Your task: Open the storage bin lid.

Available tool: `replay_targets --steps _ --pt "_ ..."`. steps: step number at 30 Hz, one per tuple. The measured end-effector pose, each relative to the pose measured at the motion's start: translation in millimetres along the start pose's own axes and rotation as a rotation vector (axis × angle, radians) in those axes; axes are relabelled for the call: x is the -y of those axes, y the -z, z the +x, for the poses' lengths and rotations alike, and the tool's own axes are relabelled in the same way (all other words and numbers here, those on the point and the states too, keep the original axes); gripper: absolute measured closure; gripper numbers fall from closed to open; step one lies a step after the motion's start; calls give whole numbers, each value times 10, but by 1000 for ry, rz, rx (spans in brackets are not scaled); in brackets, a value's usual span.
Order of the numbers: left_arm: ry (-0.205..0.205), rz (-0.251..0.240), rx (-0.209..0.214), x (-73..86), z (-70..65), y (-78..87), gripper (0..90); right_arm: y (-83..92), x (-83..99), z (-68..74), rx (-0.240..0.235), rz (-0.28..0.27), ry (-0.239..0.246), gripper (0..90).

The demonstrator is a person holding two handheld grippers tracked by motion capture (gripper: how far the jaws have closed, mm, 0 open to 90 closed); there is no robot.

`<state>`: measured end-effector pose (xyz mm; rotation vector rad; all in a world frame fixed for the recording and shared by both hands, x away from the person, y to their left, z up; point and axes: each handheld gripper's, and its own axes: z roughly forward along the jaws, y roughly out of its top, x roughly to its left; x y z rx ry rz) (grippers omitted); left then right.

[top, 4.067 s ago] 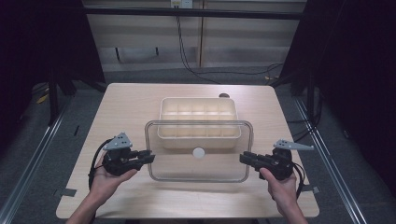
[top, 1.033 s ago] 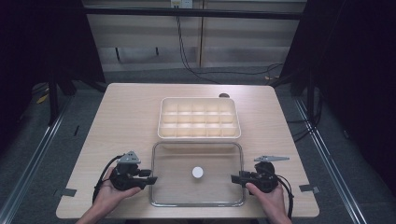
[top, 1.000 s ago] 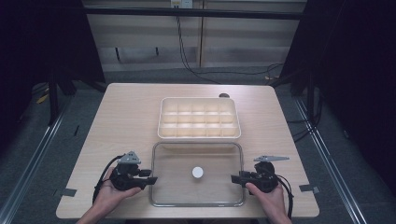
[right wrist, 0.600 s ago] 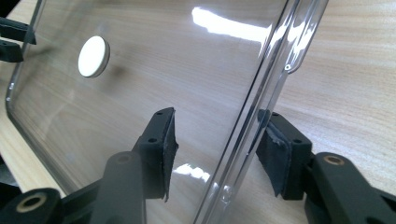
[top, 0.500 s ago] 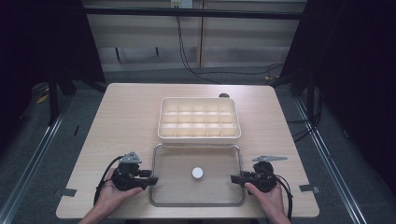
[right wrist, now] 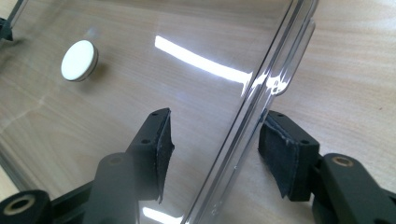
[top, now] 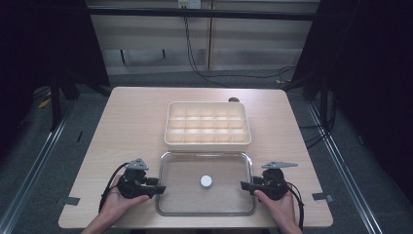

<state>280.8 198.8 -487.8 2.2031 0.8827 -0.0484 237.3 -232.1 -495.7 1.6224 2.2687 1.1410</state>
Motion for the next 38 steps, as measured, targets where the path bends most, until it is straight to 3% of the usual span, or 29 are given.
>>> replay_targets --steps 3,7,9,13,17,20,24,33,36,38 --pt "-13 23 -3 -2 -12 -43 466 -8 -9 9 21 1 4 434" --pt "-18 24 -7 -8 -24 -50 444 -8 -12 -21 -2 -8 -6 404" --pt "-14 10 -15 -12 -17 -40 400 5 -18 -27 4 -25 -6 375" --pt "-11 -13 0 -20 6 -10 398 69 -35 -55 -4 -77 -2 359" --pt "-13 -36 -21 -41 10 21 362 109 -47 -57 -20 -94 18 334" --pt "-20 -73 -51 -55 15 78 338 188 -76 -36 -29 -144 72 320" --pt "-12 -114 -71 -66 39 171 321 275 -96 -35 -26 -189 86 305" --pt "8 -222 -138 32 136 460 270 596 -54 -146 13 -297 72 257" --pt "10 -241 -158 68 198 538 270 681 -29 -212 50 -348 53 236" --pt "36 -249 -168 92 240 560 267 699 -19 -268 55 -353 36 234"
